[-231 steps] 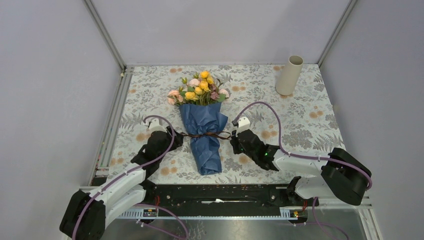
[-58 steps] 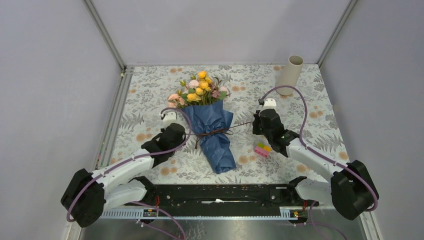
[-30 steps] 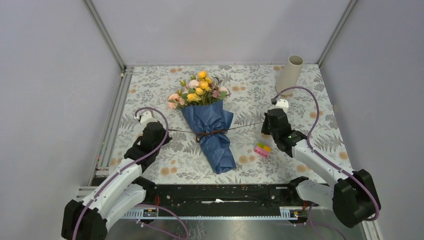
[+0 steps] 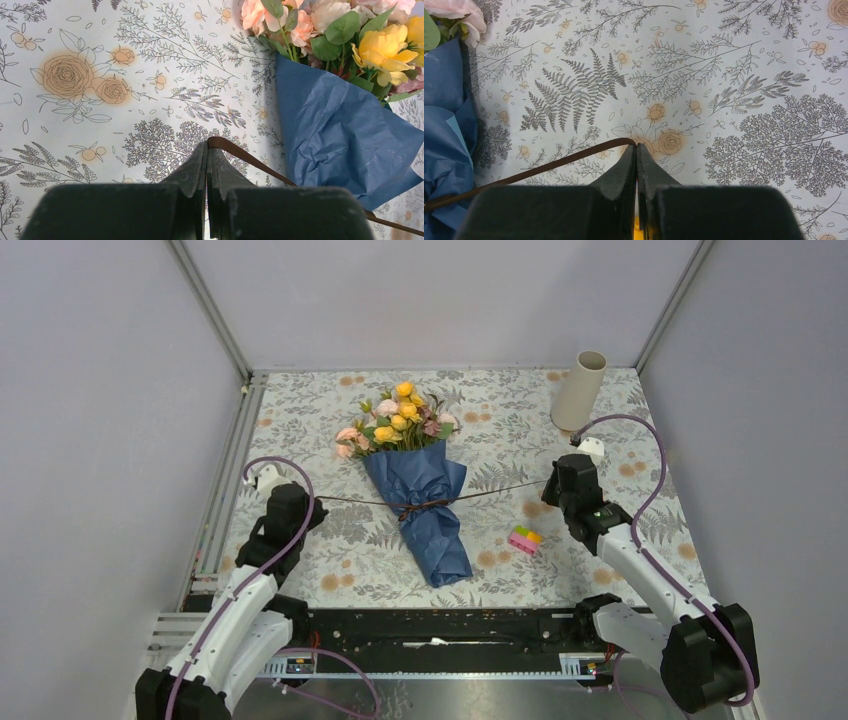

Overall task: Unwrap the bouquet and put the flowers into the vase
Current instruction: Untie the ribbon from the wrapping paper.

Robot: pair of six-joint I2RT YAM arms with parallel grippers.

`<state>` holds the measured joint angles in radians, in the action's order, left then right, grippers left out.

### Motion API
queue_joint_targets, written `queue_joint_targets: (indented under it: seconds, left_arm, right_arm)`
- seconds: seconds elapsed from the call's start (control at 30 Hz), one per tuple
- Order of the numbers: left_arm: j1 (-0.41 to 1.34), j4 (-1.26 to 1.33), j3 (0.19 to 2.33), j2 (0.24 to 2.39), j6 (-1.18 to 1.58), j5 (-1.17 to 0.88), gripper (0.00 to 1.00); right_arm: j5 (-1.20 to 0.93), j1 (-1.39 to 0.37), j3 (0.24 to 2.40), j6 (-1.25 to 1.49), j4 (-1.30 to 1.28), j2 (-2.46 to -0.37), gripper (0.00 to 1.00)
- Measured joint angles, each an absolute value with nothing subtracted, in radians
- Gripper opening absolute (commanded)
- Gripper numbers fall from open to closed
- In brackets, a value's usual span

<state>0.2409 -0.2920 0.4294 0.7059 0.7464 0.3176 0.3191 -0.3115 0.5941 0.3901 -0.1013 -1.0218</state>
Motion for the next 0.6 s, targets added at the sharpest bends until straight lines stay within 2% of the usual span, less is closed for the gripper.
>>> queue_joint_targets:
  seconds: [0.6]
  left_arm:
    - [0.225, -0.301, 0.429, 0.686, 0.746, 0.314, 0.0]
  right_arm:
    - [0.303, -0.311, 0.591, 0.382, -0.102, -1.021, 0.0]
